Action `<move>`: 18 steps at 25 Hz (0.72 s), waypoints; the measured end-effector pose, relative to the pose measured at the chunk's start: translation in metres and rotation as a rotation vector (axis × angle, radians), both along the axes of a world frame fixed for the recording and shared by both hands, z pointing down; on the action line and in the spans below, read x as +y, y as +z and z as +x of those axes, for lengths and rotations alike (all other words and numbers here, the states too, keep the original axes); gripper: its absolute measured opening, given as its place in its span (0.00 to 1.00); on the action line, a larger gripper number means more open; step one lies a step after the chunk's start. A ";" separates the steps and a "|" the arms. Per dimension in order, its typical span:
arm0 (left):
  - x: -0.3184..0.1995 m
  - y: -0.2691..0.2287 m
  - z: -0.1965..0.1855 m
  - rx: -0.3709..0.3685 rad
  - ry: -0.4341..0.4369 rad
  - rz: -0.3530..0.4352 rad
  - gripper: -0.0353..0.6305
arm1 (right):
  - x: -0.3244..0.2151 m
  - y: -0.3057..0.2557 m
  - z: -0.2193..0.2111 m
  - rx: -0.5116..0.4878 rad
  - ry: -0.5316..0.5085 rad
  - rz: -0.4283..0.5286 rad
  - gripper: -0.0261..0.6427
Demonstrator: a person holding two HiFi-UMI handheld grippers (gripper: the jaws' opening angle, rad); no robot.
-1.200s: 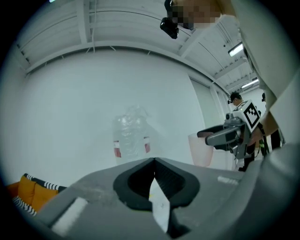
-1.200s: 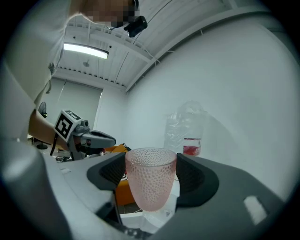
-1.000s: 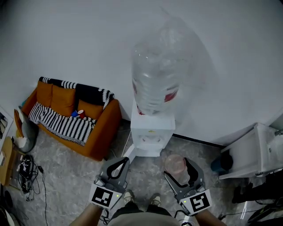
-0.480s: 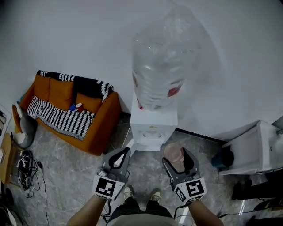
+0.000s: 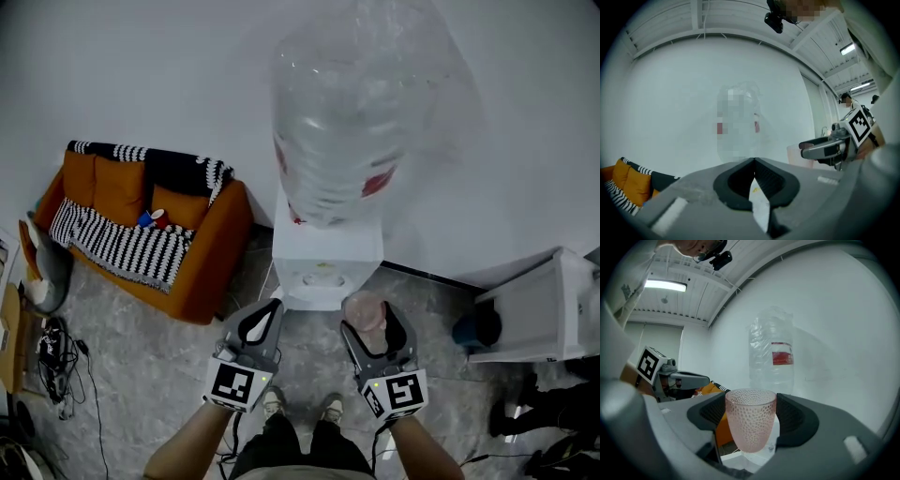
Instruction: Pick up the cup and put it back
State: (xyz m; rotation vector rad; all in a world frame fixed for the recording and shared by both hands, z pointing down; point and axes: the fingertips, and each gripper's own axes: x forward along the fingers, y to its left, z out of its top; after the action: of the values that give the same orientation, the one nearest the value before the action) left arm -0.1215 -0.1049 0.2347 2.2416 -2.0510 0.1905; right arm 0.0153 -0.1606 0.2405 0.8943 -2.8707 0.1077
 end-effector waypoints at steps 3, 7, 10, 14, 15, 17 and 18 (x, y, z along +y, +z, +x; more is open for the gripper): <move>-0.013 0.018 -0.001 -0.033 0.022 -0.004 0.06 | -0.008 0.017 -0.009 0.021 -0.015 0.014 0.55; -0.027 0.049 -0.001 -0.005 0.034 -0.021 0.06 | -0.017 0.047 -0.022 0.043 -0.028 0.014 0.55; -0.034 0.077 -0.002 -0.042 0.072 -0.038 0.06 | -0.024 0.074 -0.029 0.056 -0.027 -0.006 0.55; -0.047 0.114 -0.004 -0.002 0.061 -0.073 0.06 | -0.035 0.116 -0.036 0.067 -0.013 -0.038 0.55; -0.049 0.124 -0.003 0.004 0.061 -0.080 0.06 | -0.037 0.127 -0.036 0.071 -0.008 -0.047 0.55; -0.052 0.146 -0.003 -0.015 0.077 -0.094 0.06 | -0.041 0.150 -0.037 0.079 0.001 -0.068 0.55; -0.053 0.156 -0.003 -0.018 0.082 -0.103 0.06 | -0.042 0.161 -0.038 0.083 0.005 -0.079 0.55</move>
State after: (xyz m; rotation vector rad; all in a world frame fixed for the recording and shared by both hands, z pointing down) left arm -0.1245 -0.1581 0.3910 2.2715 -1.9118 0.3164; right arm -0.0228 -0.2031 0.4015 0.8697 -2.7674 0.1787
